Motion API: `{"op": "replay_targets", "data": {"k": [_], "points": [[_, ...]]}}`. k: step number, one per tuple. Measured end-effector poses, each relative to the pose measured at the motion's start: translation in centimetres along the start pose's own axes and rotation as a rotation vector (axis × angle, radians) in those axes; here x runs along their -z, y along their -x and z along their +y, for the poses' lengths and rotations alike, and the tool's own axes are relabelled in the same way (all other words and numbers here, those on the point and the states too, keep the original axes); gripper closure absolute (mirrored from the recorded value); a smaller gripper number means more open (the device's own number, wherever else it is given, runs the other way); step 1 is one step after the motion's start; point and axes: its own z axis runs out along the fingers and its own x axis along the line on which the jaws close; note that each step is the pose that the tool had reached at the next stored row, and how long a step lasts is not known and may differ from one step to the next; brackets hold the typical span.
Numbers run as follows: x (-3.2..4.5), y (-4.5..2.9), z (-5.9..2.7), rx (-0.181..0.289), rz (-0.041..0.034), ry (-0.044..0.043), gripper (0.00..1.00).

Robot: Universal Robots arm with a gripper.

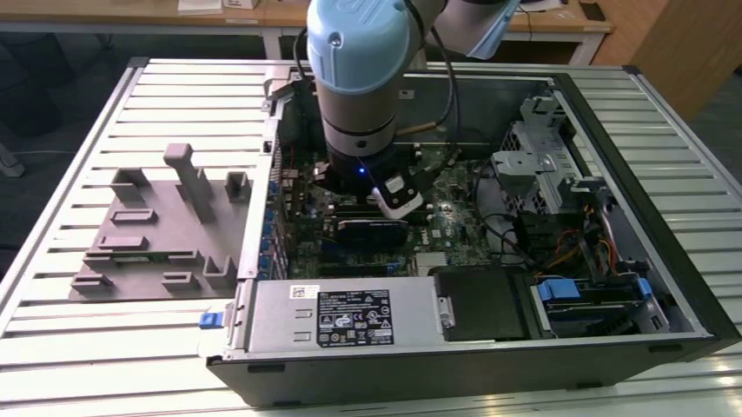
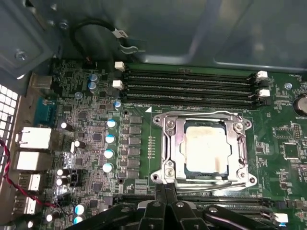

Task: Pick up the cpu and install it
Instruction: 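Install the second cpu locking lever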

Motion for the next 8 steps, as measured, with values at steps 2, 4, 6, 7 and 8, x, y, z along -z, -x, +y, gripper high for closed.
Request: {"op": "replay_targets", "data": {"k": [2,4,6,7,8], "points": [[-0.18,-0.06,-0.05,-0.004,-0.0012,0.0054,0.89],[-0.38,-0.08,-0.11,-0.009,-0.0027,0.0087,0.89],[-0.58,-0.10,-0.16,-0.016,-0.0045,0.0118,0.89],[-0.67,-0.11,-0.19,-0.018,-0.0051,0.0137,0.89],[-0.76,-0.12,-0.22,-0.021,-0.0058,0.0161,0.89]]}}
